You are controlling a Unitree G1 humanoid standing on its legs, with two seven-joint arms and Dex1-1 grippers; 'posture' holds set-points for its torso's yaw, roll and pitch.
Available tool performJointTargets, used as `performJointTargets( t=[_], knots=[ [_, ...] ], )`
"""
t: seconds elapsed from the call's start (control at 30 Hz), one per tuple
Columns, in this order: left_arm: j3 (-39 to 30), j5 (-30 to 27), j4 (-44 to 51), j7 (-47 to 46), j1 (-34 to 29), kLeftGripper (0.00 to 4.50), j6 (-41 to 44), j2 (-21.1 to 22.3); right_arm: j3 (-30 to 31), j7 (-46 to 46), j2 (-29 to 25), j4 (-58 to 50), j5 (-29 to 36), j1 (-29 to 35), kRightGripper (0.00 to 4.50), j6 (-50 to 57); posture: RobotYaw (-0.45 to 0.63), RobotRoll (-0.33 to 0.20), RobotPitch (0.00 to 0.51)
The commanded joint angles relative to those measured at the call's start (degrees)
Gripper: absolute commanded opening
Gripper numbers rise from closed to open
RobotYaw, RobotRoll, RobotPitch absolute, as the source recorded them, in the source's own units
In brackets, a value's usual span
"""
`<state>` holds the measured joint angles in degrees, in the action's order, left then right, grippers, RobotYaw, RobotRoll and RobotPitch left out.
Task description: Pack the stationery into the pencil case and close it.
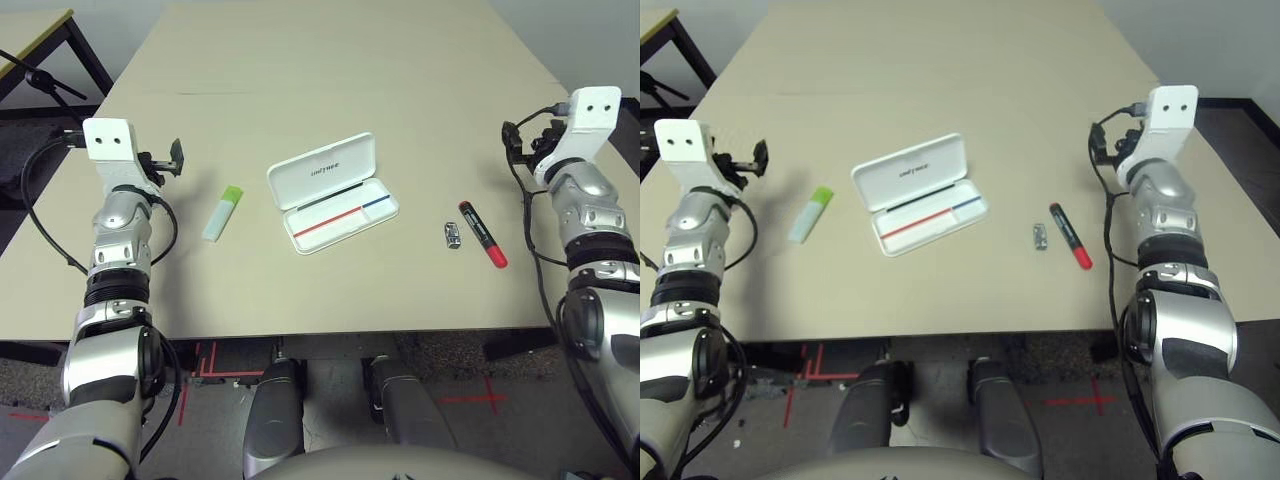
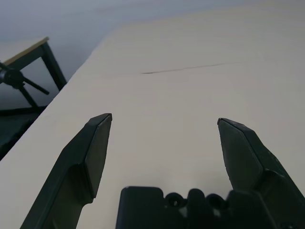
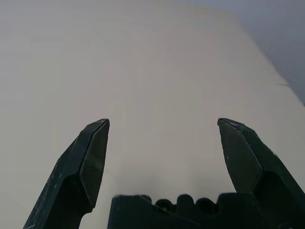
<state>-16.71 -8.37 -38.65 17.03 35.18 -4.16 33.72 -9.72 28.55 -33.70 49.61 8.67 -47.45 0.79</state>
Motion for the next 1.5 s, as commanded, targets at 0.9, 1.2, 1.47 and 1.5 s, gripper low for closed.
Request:
performJointTargets(
  t=[0.9,1.2,1.47,1.5],
  knots=[
    [14.70,-18.04,56.37,38.92,-16.67,4.48,39.66,14.65,10.93,35.88,-7.62,-31.90,2.57,14.46,4.50,21.76,-0.03,0.000,0.129],
    [26.45,-14.65,55.01,37.76,-9.21,4.48,46.10,10.56,11.39,37.44,-6.93,-33.61,4.37,14.58,4.50,24.07,-0.03,0.000,0.132],
    [33.94,-8.98,50.23,37.50,-5.31,4.48,45.66,7.51,11.11,37.96,-7.07,-36.90,6.66,15.26,4.50,27.13,-0.05,0.000,0.130],
    [34.19,-8.59,49.88,37.64,-5.16,4.48,45.54,7.24,11.11,37.83,-7.06,-37.04,6.69,15.29,4.50,27.21,-0.05,0.000,0.129]
  ],
)
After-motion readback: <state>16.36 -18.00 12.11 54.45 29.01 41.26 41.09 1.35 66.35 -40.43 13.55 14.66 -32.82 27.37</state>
